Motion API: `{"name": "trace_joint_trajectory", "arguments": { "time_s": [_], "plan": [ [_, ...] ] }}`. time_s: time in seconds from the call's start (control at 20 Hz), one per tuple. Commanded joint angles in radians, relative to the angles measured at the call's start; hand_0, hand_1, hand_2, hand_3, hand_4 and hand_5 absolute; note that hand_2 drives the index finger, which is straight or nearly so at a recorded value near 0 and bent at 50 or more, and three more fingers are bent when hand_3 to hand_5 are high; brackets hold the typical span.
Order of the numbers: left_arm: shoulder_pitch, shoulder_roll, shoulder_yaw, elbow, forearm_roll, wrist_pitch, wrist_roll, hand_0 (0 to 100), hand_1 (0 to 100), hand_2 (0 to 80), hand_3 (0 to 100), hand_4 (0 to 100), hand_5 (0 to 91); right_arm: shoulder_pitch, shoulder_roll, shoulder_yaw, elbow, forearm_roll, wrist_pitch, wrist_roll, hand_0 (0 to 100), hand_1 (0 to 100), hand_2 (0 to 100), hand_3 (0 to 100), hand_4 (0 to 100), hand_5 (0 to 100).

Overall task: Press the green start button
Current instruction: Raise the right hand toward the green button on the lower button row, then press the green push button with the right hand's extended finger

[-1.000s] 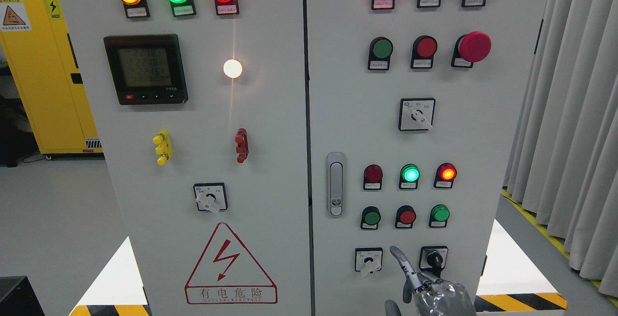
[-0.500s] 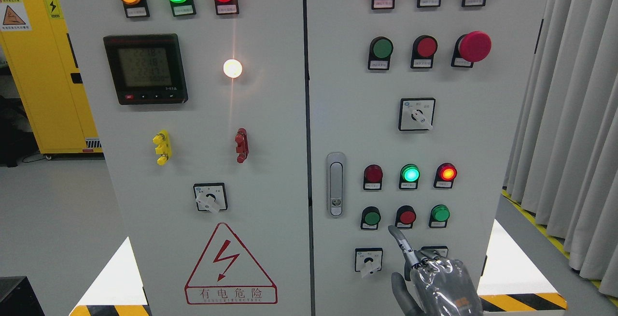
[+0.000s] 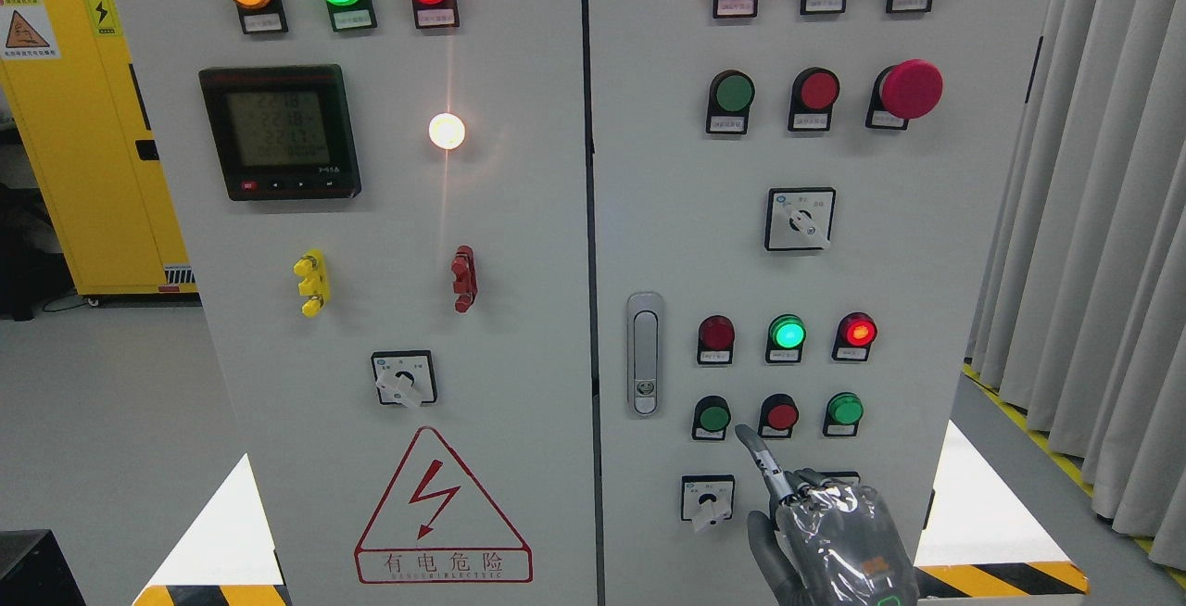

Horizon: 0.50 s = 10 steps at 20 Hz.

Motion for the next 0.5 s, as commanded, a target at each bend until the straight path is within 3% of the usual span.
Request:
{"name": "trace_joint_trajectory", "arguments": {
  "time_s": [0.0,0.45],
  "plan": [
    [0.000,0.000,0.000,0.000,0.000,0.000,0.000,12,56,0.0,0,0,0.0,-0.009,0.001,0.020,0.016,0.014,0.000,0.001,78,89,0,80,81,93],
    [0.000,0.000,-0.001,0.000,0.000,0.000,0.000,12,56,0.0,0,0,0.0,-0.020,0.005,0.025,0.047,0.016,0.001,0.001,80,89,0,80,82,94]
  ]
}}
